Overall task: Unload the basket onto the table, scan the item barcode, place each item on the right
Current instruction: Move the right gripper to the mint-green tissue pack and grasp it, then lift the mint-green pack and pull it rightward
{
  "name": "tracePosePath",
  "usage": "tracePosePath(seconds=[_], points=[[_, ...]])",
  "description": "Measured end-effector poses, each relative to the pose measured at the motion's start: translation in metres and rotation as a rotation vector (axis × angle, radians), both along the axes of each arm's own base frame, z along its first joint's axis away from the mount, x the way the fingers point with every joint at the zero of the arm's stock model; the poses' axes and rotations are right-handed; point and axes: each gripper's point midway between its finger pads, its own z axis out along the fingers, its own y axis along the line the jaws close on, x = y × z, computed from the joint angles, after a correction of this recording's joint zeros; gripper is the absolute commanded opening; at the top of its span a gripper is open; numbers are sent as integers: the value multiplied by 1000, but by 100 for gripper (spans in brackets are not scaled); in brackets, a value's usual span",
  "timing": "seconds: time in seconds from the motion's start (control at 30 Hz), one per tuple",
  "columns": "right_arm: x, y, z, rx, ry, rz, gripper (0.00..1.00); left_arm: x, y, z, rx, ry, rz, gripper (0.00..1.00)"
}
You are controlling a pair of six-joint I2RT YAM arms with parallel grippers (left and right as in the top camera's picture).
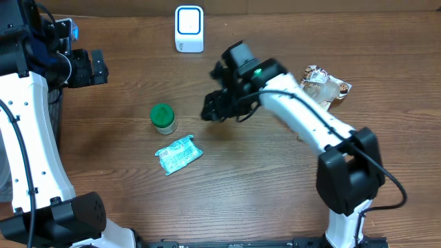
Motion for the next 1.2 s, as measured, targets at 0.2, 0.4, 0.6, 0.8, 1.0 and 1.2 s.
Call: tracePosePath(seconds=[0.2,0.4,0.6,0.8,1.0,1.2], points=[[-37,44,-28,-1,31,114,61,0,0,0,0,0,0,100],[-43,51,-49,-18,64,131,47,0,0,0,0,0,0,100],[-45,54,-75,-13,113,108,40,0,0,0,0,0,0,99],[-61,56,-93,41,180,114,36,0,0,0,0,0,0,100],[-64,58,-102,71,214,69,20,0,0,0,0,0,0,99],[-66,62,-100,93,236,54,4,0,0,0,0,0,0,99]])
